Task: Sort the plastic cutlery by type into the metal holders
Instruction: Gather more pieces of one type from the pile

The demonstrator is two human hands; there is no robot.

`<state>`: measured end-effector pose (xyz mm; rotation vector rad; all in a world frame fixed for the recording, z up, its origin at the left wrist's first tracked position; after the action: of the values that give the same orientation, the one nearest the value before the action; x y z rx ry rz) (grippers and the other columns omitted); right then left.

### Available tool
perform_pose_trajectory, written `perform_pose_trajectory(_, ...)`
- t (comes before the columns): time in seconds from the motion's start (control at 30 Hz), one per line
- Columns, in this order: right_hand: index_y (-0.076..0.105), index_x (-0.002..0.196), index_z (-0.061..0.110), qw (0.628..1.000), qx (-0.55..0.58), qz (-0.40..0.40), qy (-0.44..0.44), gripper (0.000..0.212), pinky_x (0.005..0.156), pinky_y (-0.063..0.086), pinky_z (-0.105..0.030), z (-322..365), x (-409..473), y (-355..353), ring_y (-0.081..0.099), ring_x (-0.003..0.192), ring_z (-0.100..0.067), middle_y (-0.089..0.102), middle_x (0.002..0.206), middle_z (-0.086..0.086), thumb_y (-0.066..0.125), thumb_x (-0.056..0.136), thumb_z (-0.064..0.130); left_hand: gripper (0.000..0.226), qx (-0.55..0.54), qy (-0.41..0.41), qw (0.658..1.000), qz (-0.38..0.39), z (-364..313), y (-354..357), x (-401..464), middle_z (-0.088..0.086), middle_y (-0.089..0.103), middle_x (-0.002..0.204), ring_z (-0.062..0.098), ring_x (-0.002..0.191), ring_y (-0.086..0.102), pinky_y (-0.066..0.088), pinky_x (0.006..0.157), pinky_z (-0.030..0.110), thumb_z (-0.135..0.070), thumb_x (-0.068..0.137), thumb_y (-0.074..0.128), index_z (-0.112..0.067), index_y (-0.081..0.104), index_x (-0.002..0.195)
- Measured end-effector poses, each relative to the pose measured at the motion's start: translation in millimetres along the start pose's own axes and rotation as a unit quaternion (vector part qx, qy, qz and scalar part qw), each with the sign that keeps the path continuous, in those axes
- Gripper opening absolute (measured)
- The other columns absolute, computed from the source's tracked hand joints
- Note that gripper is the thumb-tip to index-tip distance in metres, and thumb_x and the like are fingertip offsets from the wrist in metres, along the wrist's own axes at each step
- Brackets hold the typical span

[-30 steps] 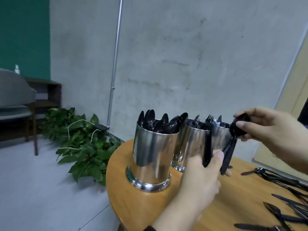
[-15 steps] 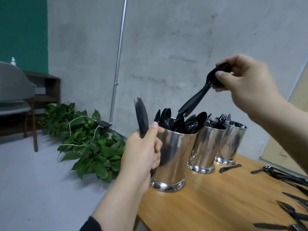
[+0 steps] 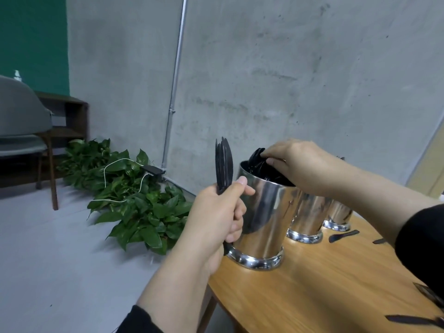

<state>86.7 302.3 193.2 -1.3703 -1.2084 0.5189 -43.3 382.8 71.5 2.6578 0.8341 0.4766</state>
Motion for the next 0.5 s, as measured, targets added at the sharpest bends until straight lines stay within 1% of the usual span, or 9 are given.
perform_pose_trajectory(0.07, 0.061, 0.134, 0.022, 0.998, 0.040, -0.055, -0.005, 0.035, 0.110, 0.036, -0.045, -2.4, -6.1, -9.5, 0.049, 0.130, -0.019, 0.060, 0.137, 0.004, 0.044, 0.106, 0.033, 0.028, 0.004, -0.009, 1.000, 0.023, -0.9, 5.1, -1.8, 0.001, 0.043, 0.059, 0.010, 0.043, 0.031, 0.023, 0.037, 0.021, -0.032, 0.102, 0.061, -0.006, 0.068, 0.095)
perform_pose_trajectory(0.1, 0.063, 0.133, 0.022, 0.990, 0.080, -0.112, -0.007, 0.034, 0.108, 0.038, -0.034, -2.7, -11.9, -18.8, 0.052, 0.125, -0.015, 0.063, 0.131, 0.005, 0.046, 0.105, 0.034, 0.029, 0.007, -0.012, 0.999, 0.033, -1.8, 8.1, -3.0, 0.001, 0.042, 0.059, 0.010, 0.042, 0.030, 0.023, 0.037, 0.021, -0.033, 0.101, 0.062, -0.006, 0.068, 0.092)
perform_pose_trajectory(0.17, 0.070, 0.120, 0.025, 0.964, 0.166, -0.208, 0.000, 0.028, 0.085, 0.042, -0.013, -4.0, -30.3, -39.0, 0.058, 0.096, 0.000, 0.068, 0.102, 0.017, 0.051, 0.103, 0.037, 0.030, 0.009, -0.022, 0.998, 0.061, -2.9, 16.4, -6.6, 0.001, 0.040, 0.056, 0.010, 0.041, 0.029, 0.021, 0.037, 0.021, -0.032, 0.100, 0.062, -0.007, 0.066, 0.084)
perform_pose_trajectory(0.2, 0.071, 0.113, 0.029, 0.952, 0.222, -0.209, 0.006, 0.024, 0.073, 0.043, -0.012, -4.7, -39.8, -44.1, 0.059, 0.083, 0.001, 0.067, 0.089, 0.020, 0.054, 0.101, 0.040, 0.031, 0.011, -0.028, 0.996, 0.079, -2.8, 22.0, -8.8, 0.001, 0.038, 0.055, 0.010, 0.040, 0.028, 0.020, 0.037, 0.021, -0.031, 0.100, 0.062, -0.007, 0.065, 0.080)
perform_pose_trajectory(0.23, 0.071, 0.111, 0.031, 0.940, 0.293, -0.174, 0.010, 0.024, 0.067, 0.043, -0.014, -4.6, -48.8, -45.0, 0.059, 0.073, 0.000, 0.068, 0.081, 0.019, 0.056, 0.098, 0.045, 0.032, 0.017, -0.036, 0.994, 0.101, -2.5, 29.1, -11.7, 0.001, 0.036, 0.053, 0.010, 0.039, 0.027, 0.019, 0.037, 0.021, -0.030, 0.100, 0.062, -0.008, 0.064, 0.077)
perform_pose_trajectory(0.3, 0.068, 0.120, 0.028, 0.906, 0.418, -0.060, 0.014, 0.040, 0.064, 0.047, -0.026, -5.0, -69.1, -34.6, 0.059, 0.067, -0.010, 0.071, 0.079, 0.008, 0.059, 0.090, 0.054, 0.034, 0.037, -0.059, 0.985, 0.158, 1.3, 47.8, -19.7, 0.000, 0.031, 0.051, 0.010, 0.038, 0.025, 0.017, 0.037, 0.019, -0.027, 0.099, 0.062, -0.010, 0.062, 0.070)
perform_pose_trajectory(0.37, 0.066, 0.122, 0.013, 0.871, 0.490, 0.030, 0.021, 0.058, 0.062, 0.046, -0.029, -11.2, -90.6, -16.7, 0.055, 0.065, -0.018, 0.065, 0.072, -0.001, 0.066, 0.085, 0.057, 0.035, 0.055, -0.090, 0.968, 0.229, 8.9, 70.7, -30.6, 0.000, 0.027, 0.050, 0.010, 0.037, 0.023, 0.016, 0.037, 0.018, -0.026, 0.098, 0.061, -0.011, 0.062, 0.067)
perform_pose_trajectory(0.43, 0.063, 0.118, 0.002, 0.820, 0.566, 0.077, 0.032, 0.067, 0.060, 0.042, -0.039, -21.9, -111.5, 0.6, 0.051, 0.063, -0.023, 0.057, 0.072, -0.010, 0.076, 0.080, 0.056, 0.036, 0.053, -0.130, 0.946, 0.291, 20.5, 94.7, -41.6, 0.000, 0.024, 0.051, 0.009, 0.038, 0.021, 0.015, 0.037, 0.017, -0.027, 0.098, 0.059, -0.012, 0.062, 0.066)
perform_pose_trajectory(0.5, 0.064, 0.109, -0.004, 0.767, 0.635, 0.074, 0.054, 0.065, 0.058, 0.040, -0.040, -36.2, -131.0, 9.7, 0.048, 0.060, -0.024, 0.054, 0.073, -0.016, 0.084, 0.074, 0.049, 0.037, 0.037, -0.168, 0.928, 0.331, 33.3, 116.6, -49.0, -0.001, 0.021, 0.051, 0.009, 0.038, 0.019, 0.013, 0.038, 0.017, -0.028, 0.098, 0.058, -0.012, 0.059, 0.065)
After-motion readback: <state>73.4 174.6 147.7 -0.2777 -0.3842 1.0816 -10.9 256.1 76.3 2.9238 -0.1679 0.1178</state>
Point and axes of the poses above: each hand's wrist, its own x-axis towards the middle knuckle, its own y-axis out of the palm, z = x × y, the point moved 5 cm from there along x, towards the middle knuckle
